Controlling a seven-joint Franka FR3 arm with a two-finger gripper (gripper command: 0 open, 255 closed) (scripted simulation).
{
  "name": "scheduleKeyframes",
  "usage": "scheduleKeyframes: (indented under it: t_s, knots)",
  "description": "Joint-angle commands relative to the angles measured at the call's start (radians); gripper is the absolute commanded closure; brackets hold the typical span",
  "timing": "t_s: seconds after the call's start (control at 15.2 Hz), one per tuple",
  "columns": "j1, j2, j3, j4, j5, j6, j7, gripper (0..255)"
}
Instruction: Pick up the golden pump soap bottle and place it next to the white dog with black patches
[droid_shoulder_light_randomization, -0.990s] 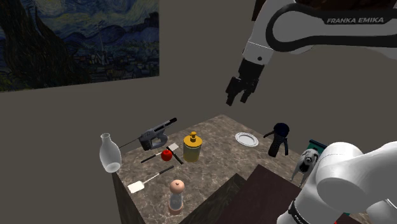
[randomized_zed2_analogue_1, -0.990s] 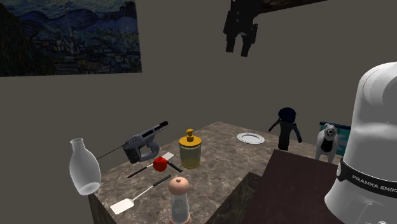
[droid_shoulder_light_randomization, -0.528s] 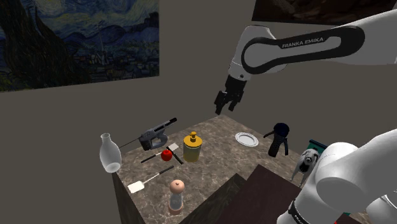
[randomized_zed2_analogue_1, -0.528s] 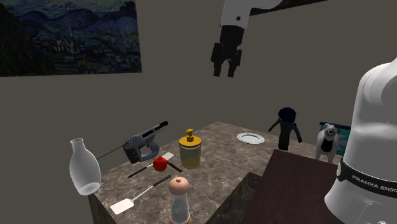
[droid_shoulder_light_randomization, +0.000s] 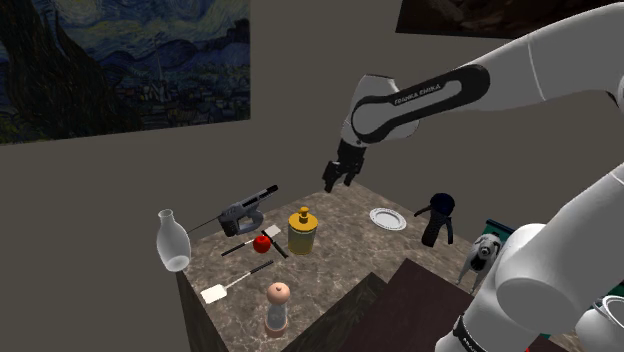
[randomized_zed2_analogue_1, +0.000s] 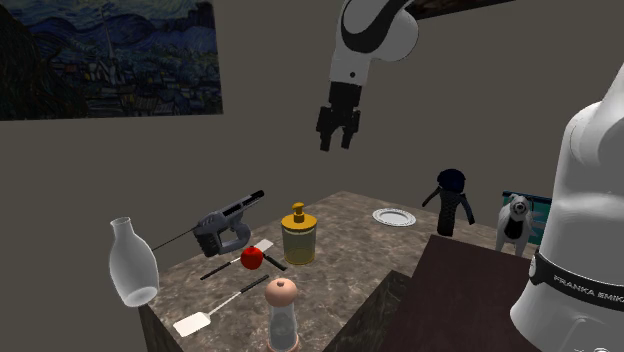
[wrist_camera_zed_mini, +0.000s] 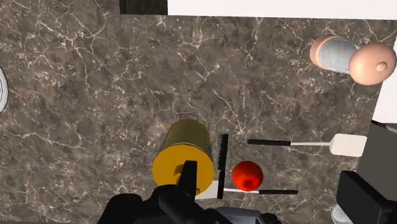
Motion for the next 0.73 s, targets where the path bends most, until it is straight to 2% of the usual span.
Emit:
scheduleKeyframes:
  t_s: [0.0,0.66]
  knots:
    - [0.0,0.092,-0.012,0.033,0.008,0.06,-0.028,0]
    - [-0.02,0.483,-0.034,0.233,0.082,0.25,-0.165,0]
